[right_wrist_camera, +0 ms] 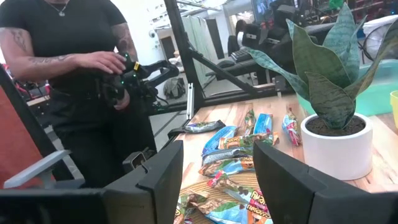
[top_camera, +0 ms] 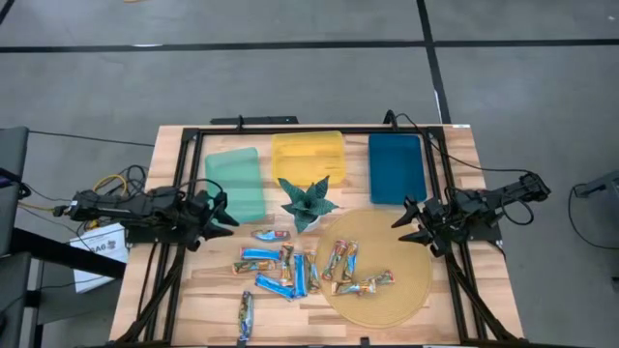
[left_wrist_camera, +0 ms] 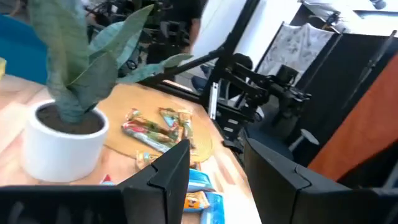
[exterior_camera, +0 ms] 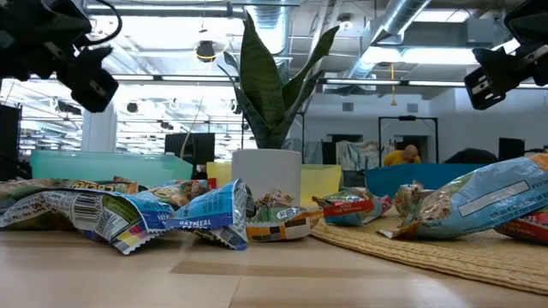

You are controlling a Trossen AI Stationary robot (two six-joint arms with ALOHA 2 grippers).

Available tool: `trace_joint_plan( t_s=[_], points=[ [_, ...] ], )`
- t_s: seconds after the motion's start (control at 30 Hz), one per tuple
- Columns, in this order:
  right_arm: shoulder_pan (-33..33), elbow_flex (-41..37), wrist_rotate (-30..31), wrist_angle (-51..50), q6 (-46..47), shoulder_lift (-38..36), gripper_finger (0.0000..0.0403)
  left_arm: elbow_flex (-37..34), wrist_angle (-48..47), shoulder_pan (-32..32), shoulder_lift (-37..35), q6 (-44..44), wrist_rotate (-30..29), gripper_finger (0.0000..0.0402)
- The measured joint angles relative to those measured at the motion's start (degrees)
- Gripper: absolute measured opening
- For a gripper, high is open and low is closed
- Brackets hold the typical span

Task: Pick and place Granola Bars by type
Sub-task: Put the red granola bar into the yellow bin

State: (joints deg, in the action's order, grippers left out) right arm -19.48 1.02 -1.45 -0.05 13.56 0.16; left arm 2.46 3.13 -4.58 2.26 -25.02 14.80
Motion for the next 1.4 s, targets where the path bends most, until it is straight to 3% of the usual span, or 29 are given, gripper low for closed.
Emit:
trace_joint_plan(
  t_s=[0.13,0.27,0.63,0.77,0.9,1.17,1.4],
  points=[
    [0.0,0.0,0.0,0.0,0.0,0.0,0.0189,4.3,-3.3,0.0,1.2,8.0,1.0,0.0144],
    [0.0,0.0,0.0,0.0,0.0,0.0,0.0189,10.9,-11.4,0.0,5.7,16.0,-2.2,0.0144],
    [0.0,0.0,0.0,0.0,0.0,0.0,0.0189,29.4,-24.3,-0.1,31.2,25.2,-11.3,0.0144],
    [0.0,0.0,0.0,0.0,0.0,0.0,0.0189,36.0,-31.3,-3.0,41.2,25.5,-19.4,0.0144],
    [0.0,0.0,0.0,0.0,0.0,0.0,0.0189,41.1,-36.4,-6.4,50.4,25.1,-22.8,0.0144],
    [0.0,0.0,0.0,0.0,0.0,0.0,0.0189,43.6,-37.5,-10.2,65.0,15.3,-23.1,0.0144],
    [0.0,0.0,0.0,0.0,0.0,0.0,0.0189,45.2,-35.5,-10.6,74.4,14.6,-22.6,0.0154]
  ],
)
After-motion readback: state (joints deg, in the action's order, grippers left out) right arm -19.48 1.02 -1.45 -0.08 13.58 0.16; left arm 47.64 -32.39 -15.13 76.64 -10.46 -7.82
